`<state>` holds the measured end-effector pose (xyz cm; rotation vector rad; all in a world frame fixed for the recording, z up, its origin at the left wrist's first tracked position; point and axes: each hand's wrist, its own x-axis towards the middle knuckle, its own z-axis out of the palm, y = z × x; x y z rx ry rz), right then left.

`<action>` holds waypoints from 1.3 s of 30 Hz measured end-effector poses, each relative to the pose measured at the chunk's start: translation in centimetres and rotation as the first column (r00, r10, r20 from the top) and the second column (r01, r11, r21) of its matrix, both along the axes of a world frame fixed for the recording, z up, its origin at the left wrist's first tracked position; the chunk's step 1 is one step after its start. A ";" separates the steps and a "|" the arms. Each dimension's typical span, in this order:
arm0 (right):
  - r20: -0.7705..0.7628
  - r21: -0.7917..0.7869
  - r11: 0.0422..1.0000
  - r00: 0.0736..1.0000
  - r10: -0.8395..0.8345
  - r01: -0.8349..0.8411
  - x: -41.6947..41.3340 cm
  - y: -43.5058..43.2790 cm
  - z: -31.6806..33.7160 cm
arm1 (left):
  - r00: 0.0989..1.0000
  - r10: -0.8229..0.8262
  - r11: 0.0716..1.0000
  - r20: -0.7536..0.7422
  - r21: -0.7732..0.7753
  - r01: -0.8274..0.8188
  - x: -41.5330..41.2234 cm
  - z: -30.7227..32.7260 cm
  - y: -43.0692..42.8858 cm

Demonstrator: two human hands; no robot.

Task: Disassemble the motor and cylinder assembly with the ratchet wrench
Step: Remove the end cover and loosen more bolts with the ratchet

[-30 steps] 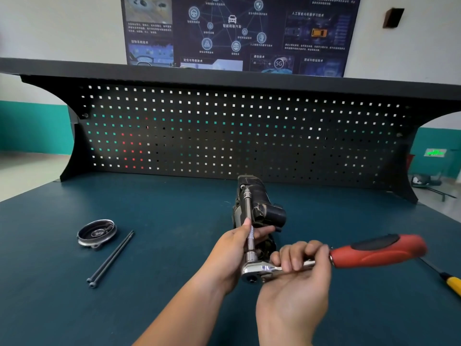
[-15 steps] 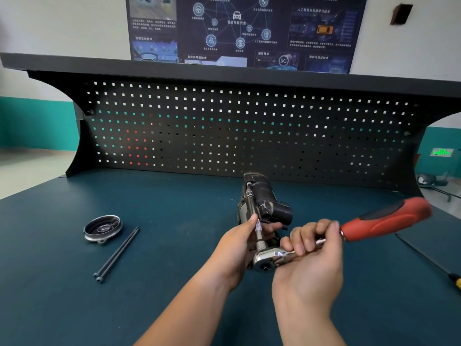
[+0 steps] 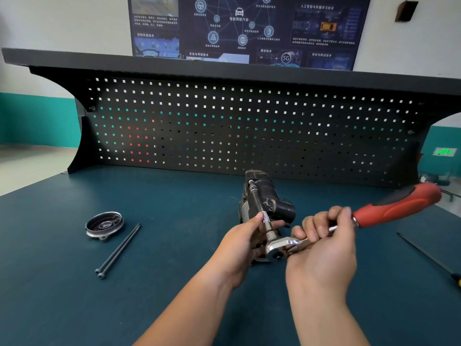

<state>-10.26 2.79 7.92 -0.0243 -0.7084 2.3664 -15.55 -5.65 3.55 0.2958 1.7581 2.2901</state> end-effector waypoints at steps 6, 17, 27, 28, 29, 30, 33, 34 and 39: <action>-0.059 0.170 0.985 0.998 0.001 0.009 -0.1 -1.0 0.6 | 0.999 -0.038 0.999 -0.016 0.031 0.038 -0.3 -0.3 -0.1; -0.091 0.101 0.990 0.990 0.112 -0.103 0.1 -0.1 0.4 | 0.997 -0.059 0.987 0.045 0.149 0.052 -0.2 -0.2 0.2; -0.234 0.242 0.966 0.972 -0.029 0.087 -0.3 -0.8 1.6 | 1.000 -0.016 0.982 -0.021 0.188 0.020 0.0 -0.6 0.4; -0.235 0.244 0.965 0.971 -0.034 0.093 -0.4 -0.8 1.6 | 0.999 -0.035 0.983 -0.027 0.180 0.040 0.0 -0.6 0.4; -0.233 0.245 0.964 0.972 -0.040 0.099 -0.4 -0.8 1.7 | 0.997 -0.069 0.982 -0.033 0.173 0.073 0.0 -0.7 0.3; -0.228 0.248 0.963 0.972 -0.049 0.106 -0.4 -0.8 1.8 | 0.994 -0.103 0.981 -0.044 0.161 0.109 -0.1 -0.8 0.3; -0.226 0.254 0.959 0.972 -0.068 0.126 -0.4 -0.7 1.8 | 0.984 -0.163 0.976 -0.067 0.138 0.171 -0.1 -1.0 0.3; -0.228 0.260 0.957 0.971 -0.067 0.127 -0.5 -0.7 1.8 | 0.986 -0.153 0.978 -0.067 0.135 0.161 -0.1 -1.0 0.3; -0.237 0.354 0.931 0.971 -0.004 0.090 -0.3 -0.7 1.9 | 0.995 -0.087 0.989 -0.056 0.117 0.093 0.2 -0.9 0.7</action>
